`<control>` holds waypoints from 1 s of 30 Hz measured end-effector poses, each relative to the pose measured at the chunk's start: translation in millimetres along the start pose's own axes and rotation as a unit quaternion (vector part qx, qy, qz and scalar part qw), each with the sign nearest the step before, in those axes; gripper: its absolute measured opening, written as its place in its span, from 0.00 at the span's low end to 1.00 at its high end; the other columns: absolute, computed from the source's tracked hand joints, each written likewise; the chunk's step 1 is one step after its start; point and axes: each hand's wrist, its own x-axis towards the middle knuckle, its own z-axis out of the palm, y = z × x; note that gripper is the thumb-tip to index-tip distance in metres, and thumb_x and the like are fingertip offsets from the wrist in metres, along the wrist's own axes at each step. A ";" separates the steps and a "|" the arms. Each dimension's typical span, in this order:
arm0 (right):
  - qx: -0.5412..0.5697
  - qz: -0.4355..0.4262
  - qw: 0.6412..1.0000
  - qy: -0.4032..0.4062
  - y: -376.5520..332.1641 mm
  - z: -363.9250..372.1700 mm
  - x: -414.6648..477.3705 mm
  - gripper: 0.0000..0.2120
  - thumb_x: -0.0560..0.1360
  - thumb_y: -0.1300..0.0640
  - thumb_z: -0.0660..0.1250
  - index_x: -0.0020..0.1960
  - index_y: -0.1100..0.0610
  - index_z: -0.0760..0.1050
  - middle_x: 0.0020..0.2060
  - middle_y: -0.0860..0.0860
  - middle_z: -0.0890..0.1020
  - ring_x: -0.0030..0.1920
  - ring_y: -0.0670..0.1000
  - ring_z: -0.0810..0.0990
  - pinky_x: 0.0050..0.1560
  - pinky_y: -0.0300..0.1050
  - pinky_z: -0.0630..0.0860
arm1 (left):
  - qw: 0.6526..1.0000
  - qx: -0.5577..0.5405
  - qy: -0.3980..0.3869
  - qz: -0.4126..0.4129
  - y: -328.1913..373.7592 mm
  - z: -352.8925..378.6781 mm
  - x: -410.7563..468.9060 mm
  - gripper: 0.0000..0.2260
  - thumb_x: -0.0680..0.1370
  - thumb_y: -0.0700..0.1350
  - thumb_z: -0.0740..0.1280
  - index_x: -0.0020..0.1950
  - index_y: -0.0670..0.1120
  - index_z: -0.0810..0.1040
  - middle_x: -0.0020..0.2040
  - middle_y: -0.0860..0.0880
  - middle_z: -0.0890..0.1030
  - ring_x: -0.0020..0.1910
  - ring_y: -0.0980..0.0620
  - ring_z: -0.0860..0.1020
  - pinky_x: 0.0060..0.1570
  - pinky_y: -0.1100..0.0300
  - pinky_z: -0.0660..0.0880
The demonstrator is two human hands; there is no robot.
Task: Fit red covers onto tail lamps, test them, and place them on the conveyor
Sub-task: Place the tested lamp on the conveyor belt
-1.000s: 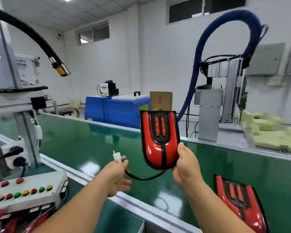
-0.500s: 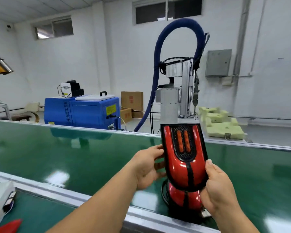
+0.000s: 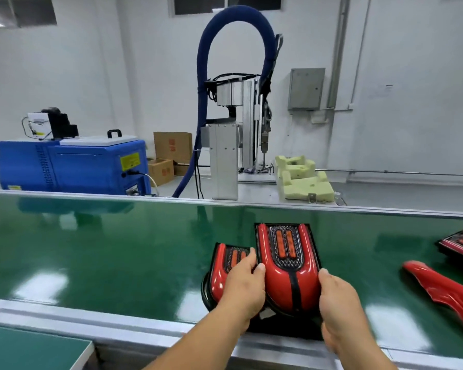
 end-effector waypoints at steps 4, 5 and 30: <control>-0.112 -0.034 0.993 0.032 0.2 -10.5 -4.4 0.16 0.79 0.57 0.57 0.32 0.53 0.63 0.27 0.52 0.64 0.32 0.51 0.62 0.37 0.47 0.61 | 0.990 0.142 0.007 0.014 7.3 6.5 0.5 0.22 0.85 0.46 0.53 0.80 0.49 0.56 0.77 0.50 0.64 0.65 0.60 0.66 0.60 0.69 0.59; -0.142 -0.045 0.988 0.036 -0.5 -14.3 -6.5 0.17 0.78 0.58 0.57 0.31 0.53 0.61 0.26 0.51 0.63 0.31 0.51 0.61 0.35 0.46 0.59 | 0.982 0.190 0.004 0.019 10.1 9.5 -1.0 0.22 0.85 0.45 0.52 0.80 0.49 0.55 0.76 0.48 0.66 0.63 0.58 0.68 0.59 0.67 0.63; -0.422 -0.091 0.901 0.045 3.5 -33.0 3.0 0.25 0.82 0.53 0.52 0.29 0.60 0.70 0.31 0.56 0.77 0.35 0.51 0.73 0.36 0.47 0.65 | 0.835 0.528 0.015 0.151 3.2 13.4 -1.9 0.22 0.80 0.39 0.59 0.75 0.44 0.63 0.67 0.46 0.69 0.66 0.44 0.64 0.68 0.50 0.63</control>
